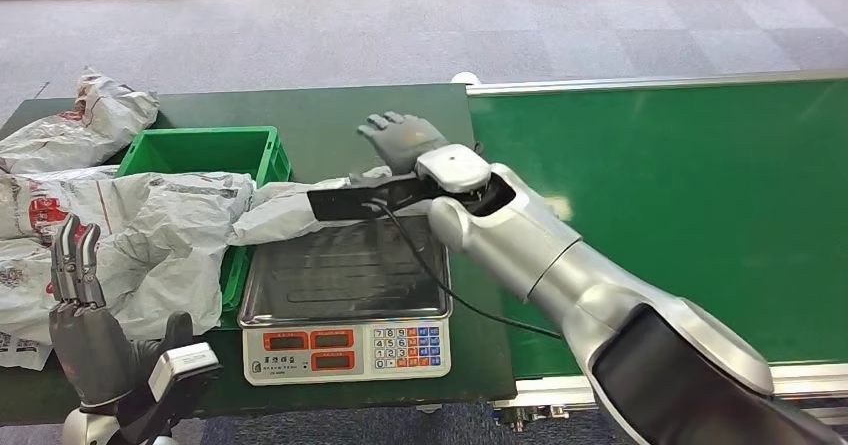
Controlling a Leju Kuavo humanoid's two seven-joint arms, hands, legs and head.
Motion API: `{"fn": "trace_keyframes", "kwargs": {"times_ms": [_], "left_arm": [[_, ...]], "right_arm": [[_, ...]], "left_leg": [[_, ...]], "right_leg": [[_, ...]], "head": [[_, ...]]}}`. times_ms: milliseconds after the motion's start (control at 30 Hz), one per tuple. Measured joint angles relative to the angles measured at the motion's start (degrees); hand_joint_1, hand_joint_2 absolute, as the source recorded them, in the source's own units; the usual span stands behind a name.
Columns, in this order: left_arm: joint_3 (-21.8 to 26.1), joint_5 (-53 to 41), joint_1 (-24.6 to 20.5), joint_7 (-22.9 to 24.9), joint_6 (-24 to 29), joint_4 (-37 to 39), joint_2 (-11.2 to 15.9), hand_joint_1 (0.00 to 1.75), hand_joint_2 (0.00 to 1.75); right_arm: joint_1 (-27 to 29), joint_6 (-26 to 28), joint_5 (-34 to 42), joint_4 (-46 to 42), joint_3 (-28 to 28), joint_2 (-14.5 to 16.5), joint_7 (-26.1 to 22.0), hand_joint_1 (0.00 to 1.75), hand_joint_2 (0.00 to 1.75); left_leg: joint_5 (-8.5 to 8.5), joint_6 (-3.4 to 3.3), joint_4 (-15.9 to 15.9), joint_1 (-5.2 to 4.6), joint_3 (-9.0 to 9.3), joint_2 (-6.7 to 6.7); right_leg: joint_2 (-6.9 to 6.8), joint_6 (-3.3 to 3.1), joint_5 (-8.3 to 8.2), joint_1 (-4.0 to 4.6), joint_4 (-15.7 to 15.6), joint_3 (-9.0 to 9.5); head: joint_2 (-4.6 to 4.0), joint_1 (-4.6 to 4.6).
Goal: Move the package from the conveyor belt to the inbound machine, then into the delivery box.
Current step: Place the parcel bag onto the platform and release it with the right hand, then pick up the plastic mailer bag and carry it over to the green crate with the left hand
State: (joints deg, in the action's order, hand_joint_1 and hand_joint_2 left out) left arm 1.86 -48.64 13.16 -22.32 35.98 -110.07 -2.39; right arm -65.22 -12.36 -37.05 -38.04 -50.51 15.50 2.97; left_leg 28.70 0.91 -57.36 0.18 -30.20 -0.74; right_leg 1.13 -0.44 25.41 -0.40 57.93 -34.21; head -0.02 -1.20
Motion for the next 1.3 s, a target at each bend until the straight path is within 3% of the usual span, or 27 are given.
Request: {"fn": "trace_keyframes", "kwargs": {"times_ms": [133, 333, 667, 767, 800, 967, 1033, 1200, 1300], "left_arm": [[0.0, 0.08, 0.22, -0.54, 0.27, 0.01, -0.28, 0.0, 0.0], [0.0, 0.59, -0.35, -1.34, 0.67, 0.2, -0.99, 0.0, 0.0], [-0.36, -2.14, -3.42, -0.53, -2.29, 2.02, -1.63, 0.0, 0.0], [-2.16, -8.75, -6.25, 1.94, -8.65, 4.07, -1.34, 0.0, 1.31], [-3.33, -10.84, -8.08, 2.78, -11.03, 5.43, -0.98, 0.0, 1.75], [-10.37, -12.86, -22.95, 4.24, -22.1, 17.62, 3.6, 0.0, 1.75], [-13.6, -9.44, -31.66, 2.67, -27.43, 25.53, 6.58, 0.0, 1.75], [-22.86, -0.83, -53.73, 0.21, -39.98, 44.8, 13.87, 0.0, 1.75], [-28.75, 2.76, -62.43, 1.38, -44.07, 51.39, 16.58, 0.0, 1.75]], "right_arm": [[-6.69, -3.61, 6.74, -1.95, 5.08, -0.5, 2.0, 0.0, 0.0], [-13.69, -3.17, 12.57, -3.85, 9.41, -0.56, 4.8, 0.0, 0.0], [-20.7, 0.82, 12.46, -4.24, 12.4, -2.12, 6.97, 0.0, 0.0], [-20.62, 1.84, 7.56, -5.29, 12.28, -5.24, 6.37, 0.0, 0.0], [-20.03, 1.92, 6.19, -6.03, 12.18, -7.1, 5.36, 0.0, 0.0], [-12.57, 2.09, 4.42, -13.63, 11.61, -21.07, -0.49, 0.0, 0.0], [-7.99, 0.48, 6.85, -19.69, 11.65, -29.19, -1.86, 0.0, 0.0], [7.98, -0.61, 20.8, -40.28, 16.02, -53.24, -1.78, 0.0, 0.0], [19.47, 0.76, 22.1, -50.12, 21.85, -62.81, -1.1, 0.0, 0.0]], "left_leg": [[0.0, 0.0, 0.0, 0.0, -0.02, 0.0], [0.0, 0.0, 0.0, 0.0, -0.03, -0.01], [-0.05, 0.02, -0.02, -0.01, 0.01, -0.03], [-0.11, -0.03, -0.09, -0.06, 0.01, -0.32], [-0.15, -0.05, -0.13, -0.07, 0.01, -0.46], [-0.33, -0.27, -0.43, -0.07, -0.05, -0.94], [-0.42, -0.36, -0.58, -0.07, -0.19, -1.12], [-0.38, -0.43, -0.77, 0.02, -0.57, -1.15], [-0.19, -0.53, -0.7, 0.0, -0.63, -0.56]], "right_leg": [[-0.01, 0.0, 0.0, 0.0, 0.0, -0.01], [-0.01, 0.0, 0.0, 0.01, 0.0, -0.03], [-0.01, 0.01, -0.05, 0.0, -0.01, -0.04], [-0.22, 0.04, -0.06, 0.04, -0.07, 0.03], [-0.37, 0.05, -0.06, 0.06, -0.09, 0.09], [-0.89, 0.32, -0.25, 0.04, -0.15, 0.34], [-1.01, 0.44, -0.37, 0.06, -0.17, 0.34], [-1.03, 0.52, -0.46, 0.06, -0.17, 0.19], [-0.5, 0.53, -0.45, 0.0, -0.17, -0.03]], "head": [[0.0, 0.01], [0.0, 0.01], [0.0, 0.01], [0.0, 0.02], [0.0, 0.02], [0.0, -0.01], [0.0, -0.02], [0.0, -0.02], [0.0, -0.01]]}}
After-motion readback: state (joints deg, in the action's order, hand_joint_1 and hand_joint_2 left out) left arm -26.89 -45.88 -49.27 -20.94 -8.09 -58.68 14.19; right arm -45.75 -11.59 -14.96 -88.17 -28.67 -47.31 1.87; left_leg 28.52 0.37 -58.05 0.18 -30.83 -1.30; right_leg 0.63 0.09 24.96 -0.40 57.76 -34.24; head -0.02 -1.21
